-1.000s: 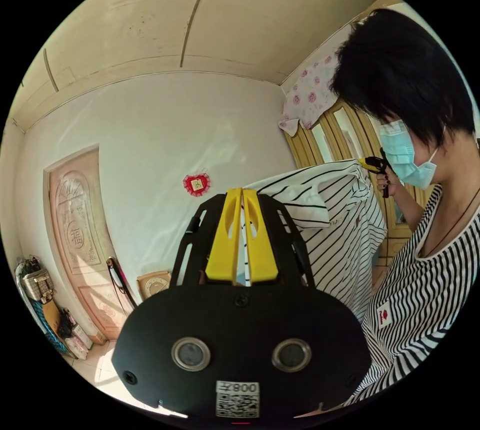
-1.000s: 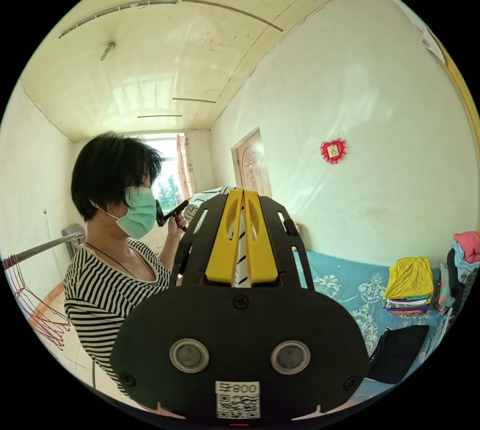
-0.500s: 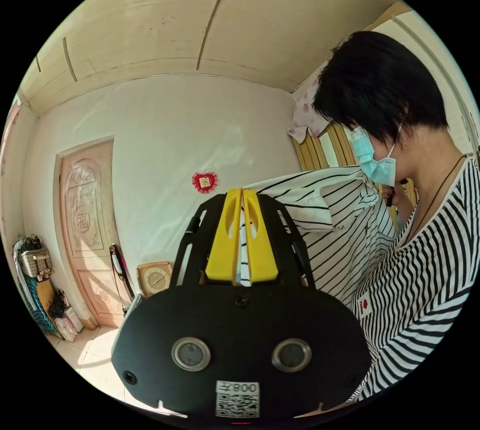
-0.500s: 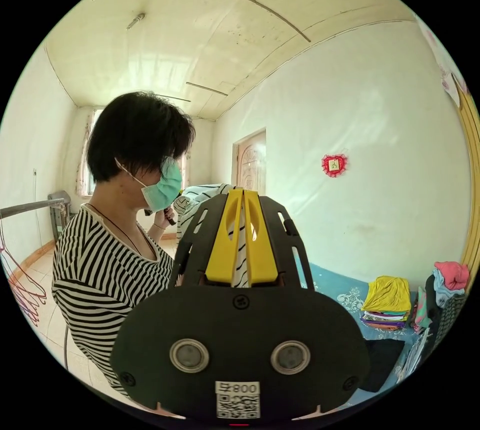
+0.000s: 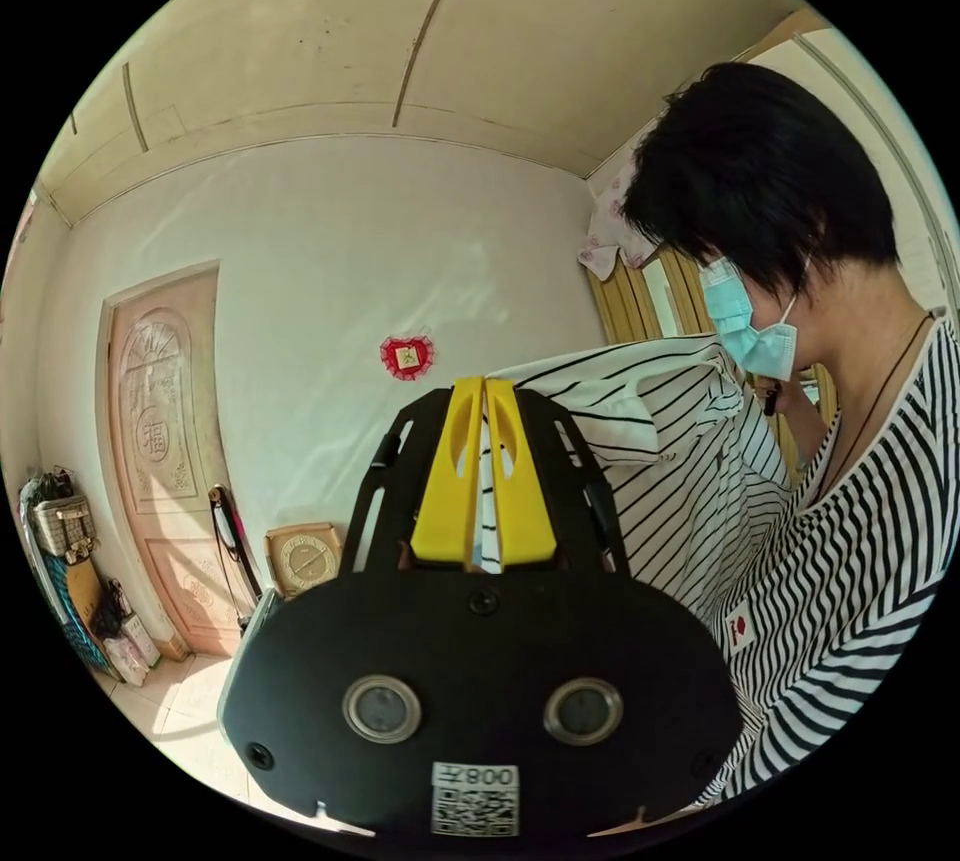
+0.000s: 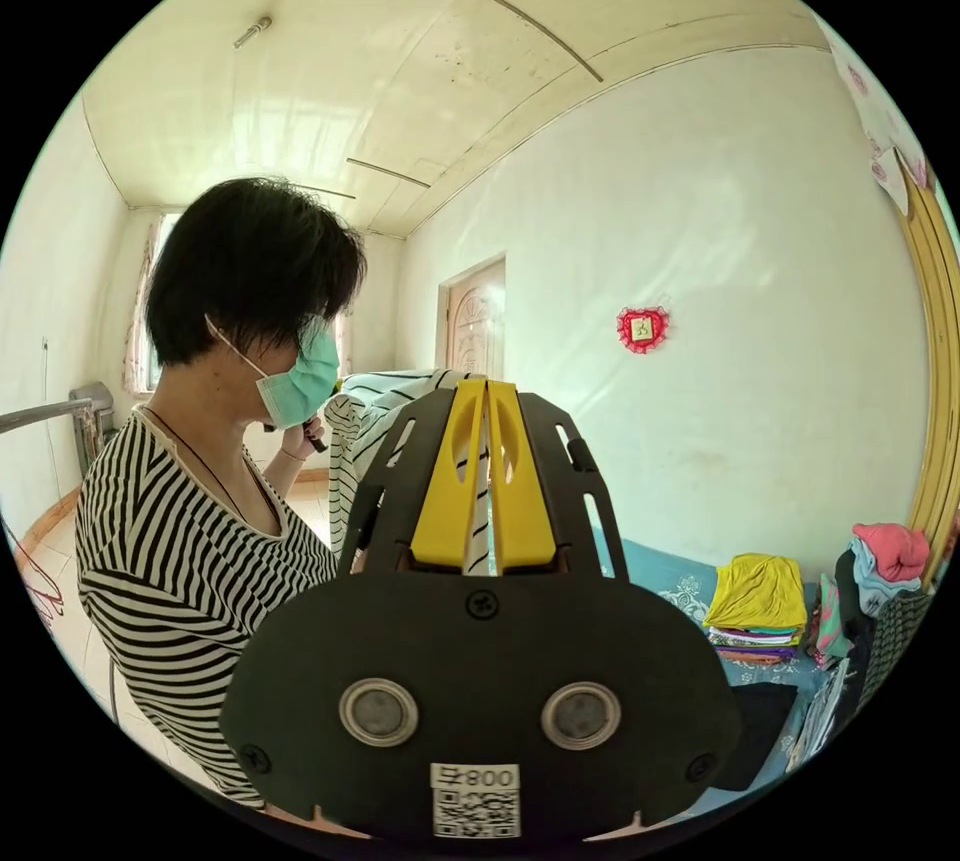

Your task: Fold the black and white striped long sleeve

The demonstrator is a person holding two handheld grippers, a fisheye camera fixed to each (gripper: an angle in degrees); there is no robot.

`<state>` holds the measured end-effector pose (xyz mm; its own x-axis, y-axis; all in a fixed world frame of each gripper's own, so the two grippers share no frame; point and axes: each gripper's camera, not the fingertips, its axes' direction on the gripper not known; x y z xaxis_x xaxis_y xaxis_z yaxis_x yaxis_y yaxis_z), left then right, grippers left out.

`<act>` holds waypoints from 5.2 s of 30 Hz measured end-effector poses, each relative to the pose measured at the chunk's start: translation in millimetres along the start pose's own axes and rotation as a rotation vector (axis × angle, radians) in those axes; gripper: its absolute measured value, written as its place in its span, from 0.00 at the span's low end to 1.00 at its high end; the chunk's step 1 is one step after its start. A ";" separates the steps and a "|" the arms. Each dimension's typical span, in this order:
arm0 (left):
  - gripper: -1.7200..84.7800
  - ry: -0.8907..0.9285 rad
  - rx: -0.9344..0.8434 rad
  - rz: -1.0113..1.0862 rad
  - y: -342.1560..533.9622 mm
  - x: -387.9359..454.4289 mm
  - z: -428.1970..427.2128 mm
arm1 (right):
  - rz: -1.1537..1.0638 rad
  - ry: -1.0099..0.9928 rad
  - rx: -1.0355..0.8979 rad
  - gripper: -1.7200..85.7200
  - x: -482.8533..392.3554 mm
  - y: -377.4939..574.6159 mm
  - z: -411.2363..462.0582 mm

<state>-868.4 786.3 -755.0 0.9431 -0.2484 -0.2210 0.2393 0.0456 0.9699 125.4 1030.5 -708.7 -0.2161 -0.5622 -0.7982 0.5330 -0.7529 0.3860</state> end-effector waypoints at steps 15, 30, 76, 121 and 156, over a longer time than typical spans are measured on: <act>0.02 0.040 -0.509 -0.192 333.4 -91.8 435.5 | 0.302 0.098 -0.350 0.02 284.7 99.3 386.6; 0.05 0.083 -1.265 -0.526 907.6 -21.9 625.4 | 0.934 0.285 -0.844 0.02 513.5 467.4 731.5; 0.14 0.382 -1.396 -1.261 1255.0 282.5 -16.6 | 1.354 0.219 -0.995 0.10 196.6 806.2 639.1; 0.03 0.389 -0.961 -1.502 1029.6 315.8 -388.5 | 1.546 0.151 -0.896 0.12 -77.0 966.3 479.8; 0.03 0.449 -1.025 -1.497 989.7 382.2 -445.0 | 1.355 0.123 -0.883 0.03 -105.6 870.3 365.4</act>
<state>-168.4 1167.1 74.8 -0.2125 -0.3939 -0.8943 0.6871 0.5905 -0.4234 313.2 309.6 -119.5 0.8181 -0.5527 -0.1589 0.5563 0.6905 0.4623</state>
